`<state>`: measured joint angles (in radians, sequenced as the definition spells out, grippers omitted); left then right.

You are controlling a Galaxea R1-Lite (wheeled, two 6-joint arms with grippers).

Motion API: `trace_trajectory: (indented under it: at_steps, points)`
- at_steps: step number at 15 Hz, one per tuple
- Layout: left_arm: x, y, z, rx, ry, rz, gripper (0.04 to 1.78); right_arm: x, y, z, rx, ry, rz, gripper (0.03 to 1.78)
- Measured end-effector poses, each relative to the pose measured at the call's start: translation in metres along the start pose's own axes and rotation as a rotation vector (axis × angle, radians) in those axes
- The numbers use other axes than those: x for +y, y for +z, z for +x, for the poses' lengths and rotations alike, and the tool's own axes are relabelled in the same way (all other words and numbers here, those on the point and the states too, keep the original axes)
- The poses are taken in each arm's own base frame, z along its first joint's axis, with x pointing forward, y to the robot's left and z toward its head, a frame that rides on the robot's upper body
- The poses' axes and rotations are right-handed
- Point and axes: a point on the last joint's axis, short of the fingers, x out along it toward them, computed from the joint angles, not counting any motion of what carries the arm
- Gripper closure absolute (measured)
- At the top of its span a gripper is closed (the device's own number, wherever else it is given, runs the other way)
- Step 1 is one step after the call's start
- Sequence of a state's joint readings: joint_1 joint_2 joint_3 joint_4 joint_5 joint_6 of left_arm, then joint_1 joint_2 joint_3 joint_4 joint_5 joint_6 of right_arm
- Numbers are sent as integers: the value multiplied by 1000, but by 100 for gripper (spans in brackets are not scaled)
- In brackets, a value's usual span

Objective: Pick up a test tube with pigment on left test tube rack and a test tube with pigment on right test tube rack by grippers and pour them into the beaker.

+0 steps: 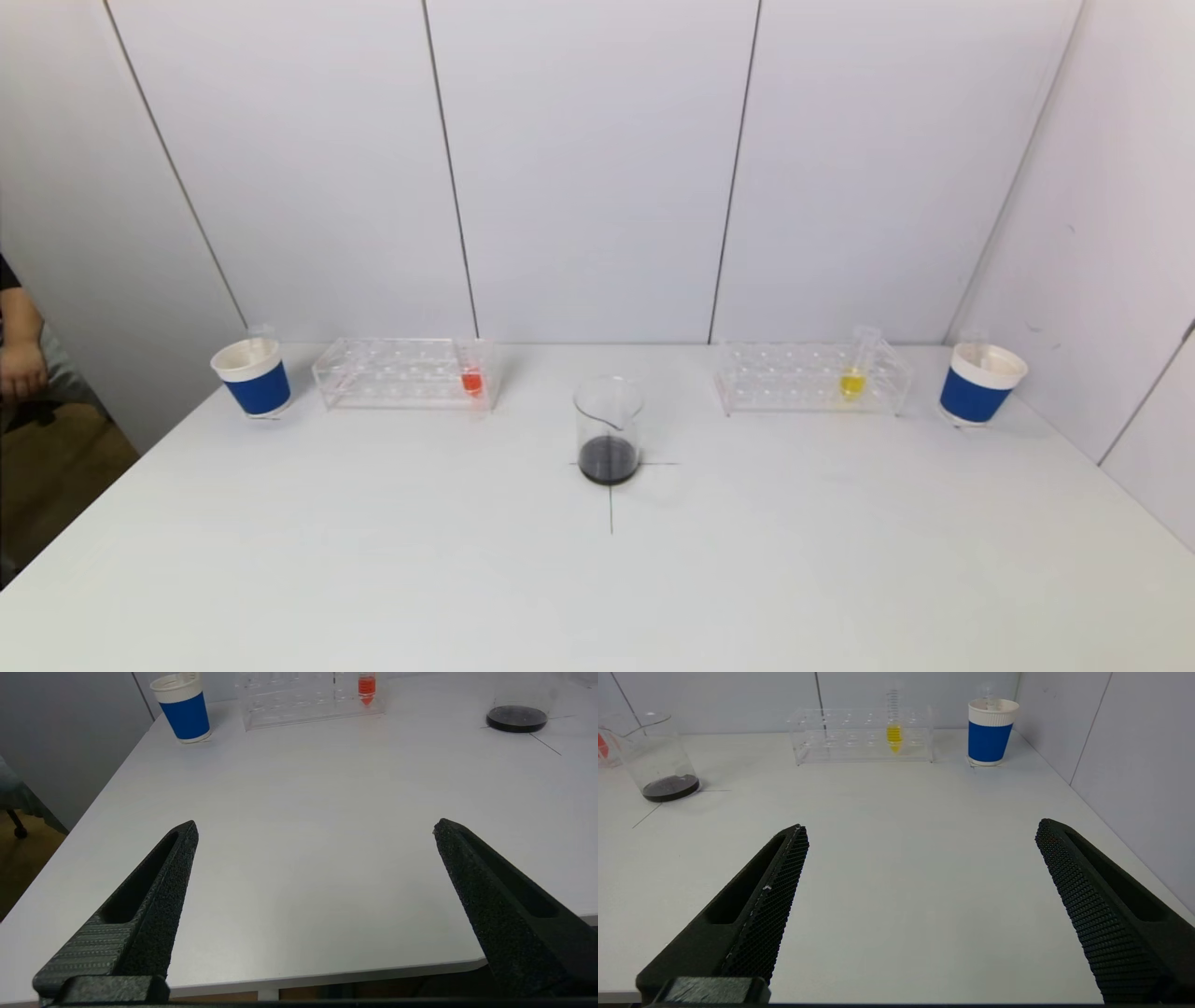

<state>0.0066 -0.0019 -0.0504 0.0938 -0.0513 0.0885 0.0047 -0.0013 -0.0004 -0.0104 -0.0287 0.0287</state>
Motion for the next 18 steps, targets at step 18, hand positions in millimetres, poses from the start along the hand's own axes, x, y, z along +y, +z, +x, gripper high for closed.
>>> trace_trajectory:
  at_steps: [18]
  points:
    - [1, -4, 4, -47, 53, -91, 6, 0, 0, 0, 1, -1, 1, 4]
